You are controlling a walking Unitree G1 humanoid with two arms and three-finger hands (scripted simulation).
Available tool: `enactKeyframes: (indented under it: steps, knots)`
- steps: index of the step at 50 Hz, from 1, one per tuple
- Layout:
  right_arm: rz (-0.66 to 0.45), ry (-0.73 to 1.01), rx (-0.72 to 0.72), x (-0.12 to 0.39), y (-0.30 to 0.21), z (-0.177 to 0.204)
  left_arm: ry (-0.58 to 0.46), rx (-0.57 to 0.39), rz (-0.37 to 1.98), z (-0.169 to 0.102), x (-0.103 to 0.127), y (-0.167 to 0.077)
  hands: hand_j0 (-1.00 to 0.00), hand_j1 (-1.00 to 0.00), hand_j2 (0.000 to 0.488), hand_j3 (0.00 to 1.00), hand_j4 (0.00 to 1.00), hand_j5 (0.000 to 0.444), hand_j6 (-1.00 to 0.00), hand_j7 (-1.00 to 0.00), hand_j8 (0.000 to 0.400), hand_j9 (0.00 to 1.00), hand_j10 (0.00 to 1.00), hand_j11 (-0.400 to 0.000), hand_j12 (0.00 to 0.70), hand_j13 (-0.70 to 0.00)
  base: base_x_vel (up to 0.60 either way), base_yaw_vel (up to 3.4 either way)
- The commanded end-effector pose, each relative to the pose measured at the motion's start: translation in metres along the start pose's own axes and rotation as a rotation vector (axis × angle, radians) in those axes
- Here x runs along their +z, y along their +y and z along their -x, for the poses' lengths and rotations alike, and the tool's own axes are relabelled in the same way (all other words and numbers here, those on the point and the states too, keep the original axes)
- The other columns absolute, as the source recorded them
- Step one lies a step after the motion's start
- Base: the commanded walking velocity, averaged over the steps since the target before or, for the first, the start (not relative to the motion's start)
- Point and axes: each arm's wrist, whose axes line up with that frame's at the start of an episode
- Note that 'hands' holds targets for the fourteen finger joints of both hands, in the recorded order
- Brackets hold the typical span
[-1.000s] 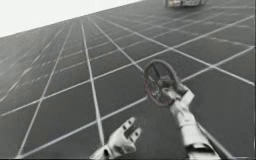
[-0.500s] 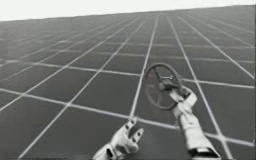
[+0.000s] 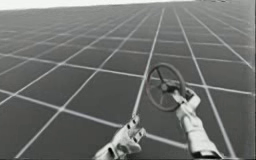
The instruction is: Pick up and drop off the object
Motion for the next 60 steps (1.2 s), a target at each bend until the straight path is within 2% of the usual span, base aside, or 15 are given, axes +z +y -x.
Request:
enactKeyframes:
  steps: [1,60]
  knots:
    - [-0.05,-0.035,0.02,0.0136,-0.0002,0.0018,-0.005,-0.007,-0.028,0.0,0.0031,-0.0068,0.0,0.0,0.0,1.0,1.0,0.0,0.0,0.0,0.0,1.0,1.0,-0.4,0.0,-0.7,0.34,-0.44]
    - [-0.05,-0.035,0.02,0.0136,-0.0002,0.0018,-0.005,-0.007,-0.028,0.0,0.0031,-0.0068,0.0,0.0,0.0,1.0,1.0,0.0,0.0,0.0,0.0,1.0,1.0,-0.4,0.0,-0.7,0.41,-0.43]
